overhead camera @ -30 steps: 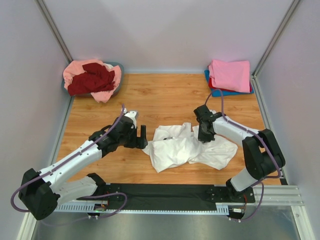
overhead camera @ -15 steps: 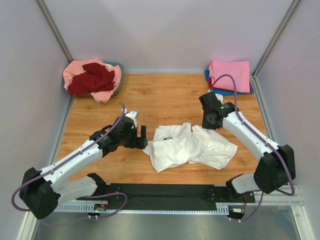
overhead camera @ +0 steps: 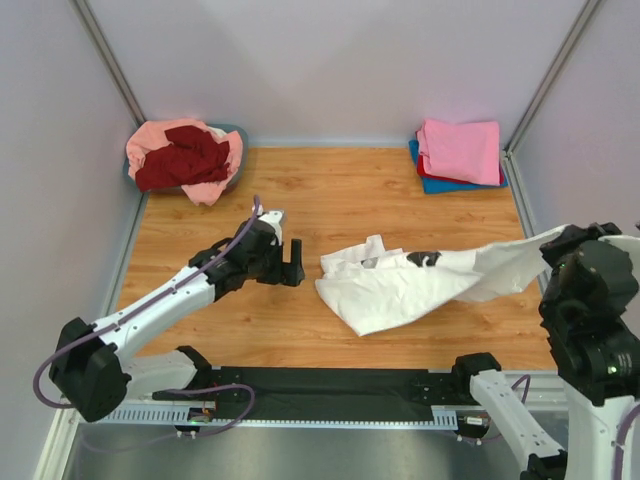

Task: Fold and stack the t-shirts
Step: Flatten the tshirt out

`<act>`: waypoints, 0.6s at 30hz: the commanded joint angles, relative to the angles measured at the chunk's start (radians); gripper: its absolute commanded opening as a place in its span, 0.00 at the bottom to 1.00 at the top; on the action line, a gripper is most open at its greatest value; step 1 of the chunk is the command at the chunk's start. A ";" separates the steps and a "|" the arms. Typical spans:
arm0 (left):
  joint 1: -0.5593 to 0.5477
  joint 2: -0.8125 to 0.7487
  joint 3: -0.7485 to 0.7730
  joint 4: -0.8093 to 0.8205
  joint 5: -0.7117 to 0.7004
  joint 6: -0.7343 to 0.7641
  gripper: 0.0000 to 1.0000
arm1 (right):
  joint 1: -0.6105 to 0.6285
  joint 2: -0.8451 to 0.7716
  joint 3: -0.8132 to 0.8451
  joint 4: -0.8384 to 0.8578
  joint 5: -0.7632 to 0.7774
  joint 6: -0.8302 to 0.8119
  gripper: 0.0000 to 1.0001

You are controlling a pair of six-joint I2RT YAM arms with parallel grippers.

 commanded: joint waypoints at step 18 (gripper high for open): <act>-0.125 0.358 0.043 0.403 0.252 0.078 0.84 | -0.004 0.089 -0.234 0.004 -0.122 0.023 0.01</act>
